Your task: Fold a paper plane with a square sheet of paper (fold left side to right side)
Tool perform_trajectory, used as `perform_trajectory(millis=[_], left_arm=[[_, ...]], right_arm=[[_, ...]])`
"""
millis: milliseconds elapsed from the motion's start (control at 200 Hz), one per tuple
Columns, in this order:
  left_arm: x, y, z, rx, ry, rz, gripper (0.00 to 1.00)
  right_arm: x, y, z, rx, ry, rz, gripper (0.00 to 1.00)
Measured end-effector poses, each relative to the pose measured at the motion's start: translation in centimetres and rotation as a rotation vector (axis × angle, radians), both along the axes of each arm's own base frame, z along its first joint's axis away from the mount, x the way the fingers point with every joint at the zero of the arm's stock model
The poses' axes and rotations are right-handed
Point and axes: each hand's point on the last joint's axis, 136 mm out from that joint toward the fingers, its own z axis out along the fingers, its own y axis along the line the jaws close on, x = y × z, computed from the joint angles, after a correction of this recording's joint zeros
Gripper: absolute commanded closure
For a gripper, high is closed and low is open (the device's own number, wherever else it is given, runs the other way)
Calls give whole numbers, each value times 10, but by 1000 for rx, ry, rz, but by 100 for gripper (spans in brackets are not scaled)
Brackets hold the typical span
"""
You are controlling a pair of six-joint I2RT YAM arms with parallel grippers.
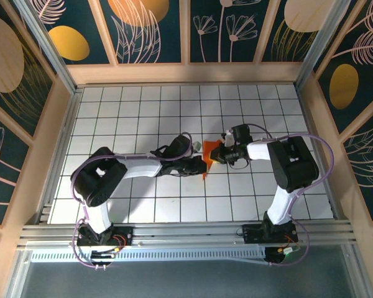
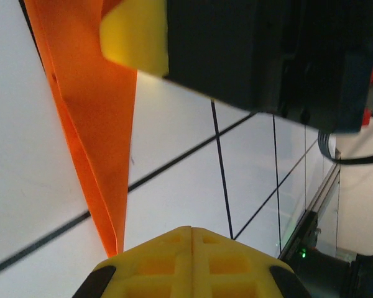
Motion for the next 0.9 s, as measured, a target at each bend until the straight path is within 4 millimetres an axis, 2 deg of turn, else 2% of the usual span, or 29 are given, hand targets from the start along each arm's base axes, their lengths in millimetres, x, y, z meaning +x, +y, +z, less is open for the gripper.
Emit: perform_trajectory(millis=[135,355,666,901], left_arm=[[7,-7,-13,24,1,-13,97],[7,-1,-39,93,29,-6,99],[7,2,-43,102,24,2,100],[8,3,-44,105,18,8,100]], right_arm=[[0,0,0,0,0,0,100],[0,1,1,-1,-4,1,100],[4,2,5,-45,-16,11,100],[27,0,23,-68,-89,-1,100]])
